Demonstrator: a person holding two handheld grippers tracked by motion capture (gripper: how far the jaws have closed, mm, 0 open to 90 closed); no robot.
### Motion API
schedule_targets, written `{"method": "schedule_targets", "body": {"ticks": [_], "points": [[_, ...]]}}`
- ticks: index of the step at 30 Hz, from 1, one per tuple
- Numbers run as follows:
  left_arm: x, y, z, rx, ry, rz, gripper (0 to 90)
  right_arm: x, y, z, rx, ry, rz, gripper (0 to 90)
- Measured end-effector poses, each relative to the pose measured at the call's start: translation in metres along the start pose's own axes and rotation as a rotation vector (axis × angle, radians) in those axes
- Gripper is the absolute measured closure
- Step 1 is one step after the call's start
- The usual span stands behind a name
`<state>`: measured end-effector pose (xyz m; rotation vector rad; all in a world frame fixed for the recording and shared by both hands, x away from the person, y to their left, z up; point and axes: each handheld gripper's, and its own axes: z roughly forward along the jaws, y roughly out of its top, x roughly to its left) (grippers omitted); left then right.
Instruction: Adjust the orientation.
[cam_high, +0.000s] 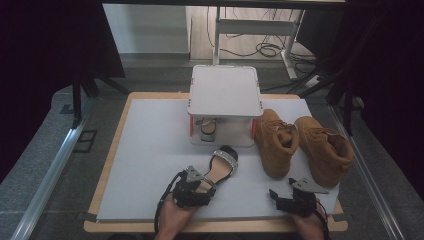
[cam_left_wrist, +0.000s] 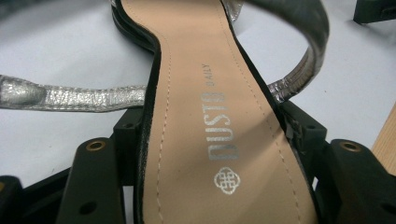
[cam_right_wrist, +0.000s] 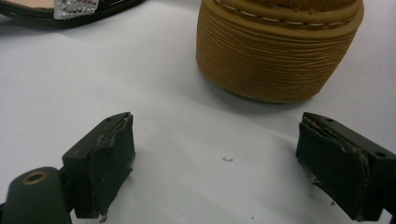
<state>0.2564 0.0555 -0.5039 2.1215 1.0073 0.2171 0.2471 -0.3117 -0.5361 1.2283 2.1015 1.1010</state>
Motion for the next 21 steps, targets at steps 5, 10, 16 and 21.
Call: {"method": "schedule_targets", "body": {"ticks": [5, 10, 16, 21], "points": [[0.001, -0.001, -0.002, -0.006, -0.001, 0.006, 38.7, 0.0, 0.0, 0.0, 0.0, 0.0, 0.001, 11.4], [0.0, -0.001, -0.005, -0.01, -0.004, 0.012, 38.8, 0.0, 0.0, 0.0, 0.0, 0.0, 0.001, 11.4], [0.0, 0.002, -0.01, -0.035, -0.01, 0.003, 38.8, 0.0, 0.0, 0.0, 0.0, 0.0, 0.001, 11.4], [0.001, 0.006, -0.016, -0.061, -0.004, -0.004, 38.8, 0.0, 0.0, 0.0, 0.0, 0.001, 0.002, 11.4]]}}
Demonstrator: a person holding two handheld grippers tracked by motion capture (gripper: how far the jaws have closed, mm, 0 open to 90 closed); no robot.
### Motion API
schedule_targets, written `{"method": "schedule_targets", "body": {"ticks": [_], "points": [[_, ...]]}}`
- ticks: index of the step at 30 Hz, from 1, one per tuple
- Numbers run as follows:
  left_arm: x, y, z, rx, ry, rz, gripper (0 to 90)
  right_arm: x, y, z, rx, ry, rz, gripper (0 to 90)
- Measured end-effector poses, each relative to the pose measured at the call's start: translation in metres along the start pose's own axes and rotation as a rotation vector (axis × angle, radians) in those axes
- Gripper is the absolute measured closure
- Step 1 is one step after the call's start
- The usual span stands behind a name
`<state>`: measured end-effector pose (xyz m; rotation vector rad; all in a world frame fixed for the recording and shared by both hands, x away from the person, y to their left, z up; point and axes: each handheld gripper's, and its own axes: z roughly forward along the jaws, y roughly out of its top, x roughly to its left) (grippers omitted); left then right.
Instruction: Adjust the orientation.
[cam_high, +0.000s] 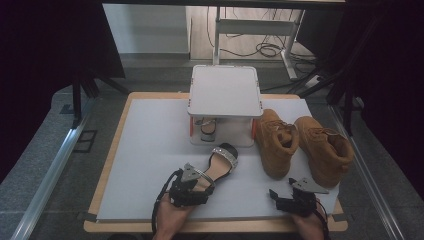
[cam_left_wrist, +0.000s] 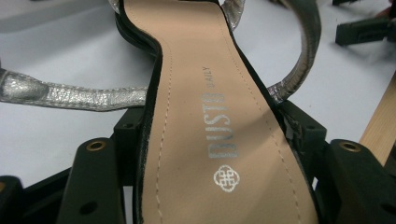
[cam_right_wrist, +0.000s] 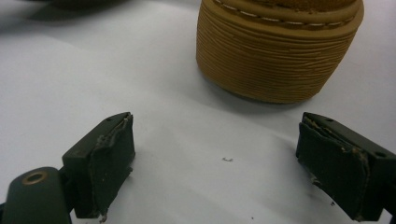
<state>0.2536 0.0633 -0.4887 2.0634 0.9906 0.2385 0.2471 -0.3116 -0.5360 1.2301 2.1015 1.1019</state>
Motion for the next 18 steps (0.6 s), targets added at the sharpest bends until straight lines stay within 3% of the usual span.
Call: {"method": "schedule_targets", "body": {"ticks": [8, 18], "points": [[0.005, 0.008, 0.0, -0.033, 0.001, -0.028, 38.7, 0.0, 0.0, 0.0, 0.0, 0.0, 0.0, 11.4], [0.007, 0.023, 0.012, -0.063, 0.014, -0.048, 38.8, 0.0, 0.0, 0.0, 0.0, 0.0, 0.0, 11.4]]}}
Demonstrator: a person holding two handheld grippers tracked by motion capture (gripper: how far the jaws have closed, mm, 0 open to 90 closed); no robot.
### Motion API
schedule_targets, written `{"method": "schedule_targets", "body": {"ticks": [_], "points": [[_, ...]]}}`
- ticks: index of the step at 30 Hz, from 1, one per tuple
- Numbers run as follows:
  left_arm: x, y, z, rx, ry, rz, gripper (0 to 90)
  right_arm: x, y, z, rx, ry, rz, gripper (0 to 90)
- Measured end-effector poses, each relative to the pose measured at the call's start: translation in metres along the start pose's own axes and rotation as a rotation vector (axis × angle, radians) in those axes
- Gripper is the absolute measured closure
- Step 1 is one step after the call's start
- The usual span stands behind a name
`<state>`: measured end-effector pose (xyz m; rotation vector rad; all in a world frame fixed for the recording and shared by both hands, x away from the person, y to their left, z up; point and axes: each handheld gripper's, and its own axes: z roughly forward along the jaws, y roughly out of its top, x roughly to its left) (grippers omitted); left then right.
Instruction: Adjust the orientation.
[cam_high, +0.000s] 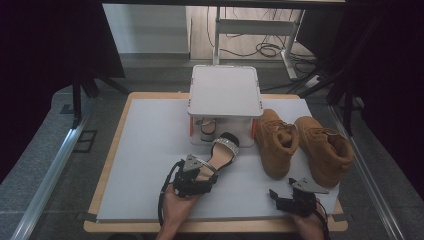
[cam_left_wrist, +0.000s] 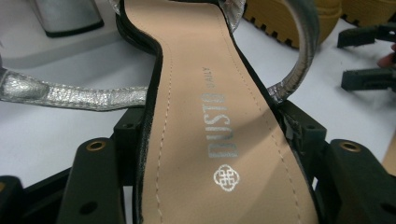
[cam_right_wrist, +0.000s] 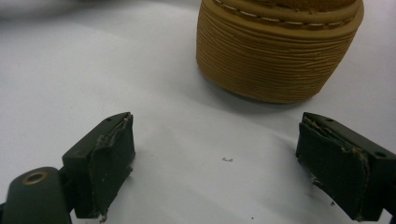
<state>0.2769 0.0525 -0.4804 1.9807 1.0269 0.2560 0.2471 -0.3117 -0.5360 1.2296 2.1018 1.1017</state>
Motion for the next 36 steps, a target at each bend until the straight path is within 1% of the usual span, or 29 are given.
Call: {"method": "schedule_targets", "body": {"ticks": [7, 14, 17, 21, 27, 33, 36], "points": [[0.003, 0.011, 0.012, -0.015, 0.008, -0.018, 38.8, 0.0, 0.0, 0.0, 0.0, 0.001, 0.001, 11.5], [0.002, 0.022, 0.025, -0.023, 0.026, -0.027, 38.7, 0.0, 0.0, 0.0, 0.001, 0.001, 0.003, 11.5], [0.002, 0.027, 0.031, -0.03, 0.027, -0.037, 38.7, 0.0, 0.0, 0.0, 0.0, 0.001, 0.002, 11.5], [0.003, 0.031, 0.039, -0.044, 0.036, -0.055, 38.7, 0.0, 0.0, 0.0, 0.0, 0.001, 0.003, 11.4], [0.004, 0.038, 0.05, -0.051, 0.043, -0.064, 38.7, 0.0, 0.0, 0.0, 0.0, 0.001, 0.003, 11.5], [0.005, 0.044, 0.062, -0.054, 0.06, -0.077, 38.7, 0.0, 0.0, 0.0, 0.0, 0.002, 0.003, 11.5], [0.007, 0.047, 0.068, -0.067, 0.064, -0.097, 38.7, 0.0, 0.0, 0.0, 0.0, 0.002, 0.004, 11.5]]}}
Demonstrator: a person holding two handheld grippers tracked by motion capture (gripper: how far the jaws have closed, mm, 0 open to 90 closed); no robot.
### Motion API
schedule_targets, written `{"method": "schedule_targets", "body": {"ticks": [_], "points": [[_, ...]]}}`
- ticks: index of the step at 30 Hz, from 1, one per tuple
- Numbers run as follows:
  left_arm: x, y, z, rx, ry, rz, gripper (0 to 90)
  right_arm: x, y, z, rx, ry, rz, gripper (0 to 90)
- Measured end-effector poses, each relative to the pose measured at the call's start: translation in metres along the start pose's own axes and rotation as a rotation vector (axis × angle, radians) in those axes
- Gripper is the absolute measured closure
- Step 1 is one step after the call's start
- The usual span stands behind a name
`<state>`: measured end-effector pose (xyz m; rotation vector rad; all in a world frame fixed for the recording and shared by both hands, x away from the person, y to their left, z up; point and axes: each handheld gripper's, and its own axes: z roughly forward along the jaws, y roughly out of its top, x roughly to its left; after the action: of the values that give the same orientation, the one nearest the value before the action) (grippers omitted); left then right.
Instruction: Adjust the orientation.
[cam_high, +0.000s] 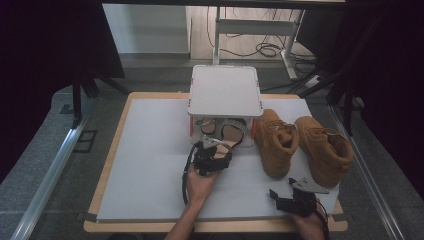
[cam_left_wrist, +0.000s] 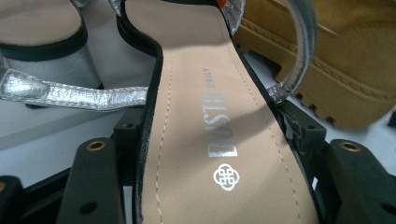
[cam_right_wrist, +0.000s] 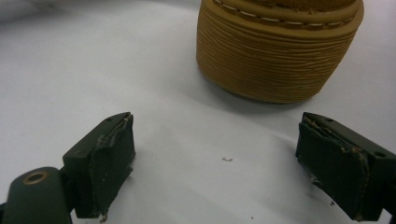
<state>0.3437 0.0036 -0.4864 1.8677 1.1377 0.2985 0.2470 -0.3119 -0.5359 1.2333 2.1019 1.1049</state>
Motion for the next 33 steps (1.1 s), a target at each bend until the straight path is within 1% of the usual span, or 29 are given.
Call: {"method": "schedule_targets", "body": {"ticks": [2, 5, 10, 15, 18, 21, 24, 28, 33], "points": [[0.002, 0.002, 0.004, -0.006, 0.0, -0.012, 38.7, 0.0, 0.0, 0.0, 0.0, 0.0, 0.0, 11.6], [0.002, 0.006, 0.01, -0.009, 0.006, -0.019, 38.7, 0.0, 0.0, 0.0, 0.0, 0.001, 0.0, 11.6], [0.002, 0.013, 0.019, -0.012, 0.025, -0.015, 38.7, 0.0, 0.0, 0.0, -0.001, 0.001, 0.001, 11.6], [0.004, 0.017, 0.03, -0.011, 0.038, -0.028, 38.7, 0.0, 0.0, 0.0, -0.001, 0.001, 0.001, 11.7], [0.005, 0.019, 0.037, -0.007, 0.039, -0.048, 38.7, 0.0, 0.0, 0.0, -0.001, 0.001, 0.0, 11.7], [0.007, 0.021, 0.043, -0.006, 0.047, -0.054, 38.7, 0.0, 0.0, 0.0, -0.001, 0.002, 0.0, 11.7], [0.008, 0.023, 0.047, -0.006, 0.065, -0.059, 38.7, 0.0, 0.0, 0.0, -0.001, 0.002, 0.0, 11.7], [0.007, 0.027, 0.054, -0.001, 0.096, -0.053, 38.7, 0.0, 0.0, 0.0, -0.001, 0.002, 0.0, 11.7], [0.008, 0.03, 0.064, 0.006, 0.108, -0.051, 38.7, 0.0, 0.0, 0.0, -0.001, 0.002, 0.0, 11.7]]}}
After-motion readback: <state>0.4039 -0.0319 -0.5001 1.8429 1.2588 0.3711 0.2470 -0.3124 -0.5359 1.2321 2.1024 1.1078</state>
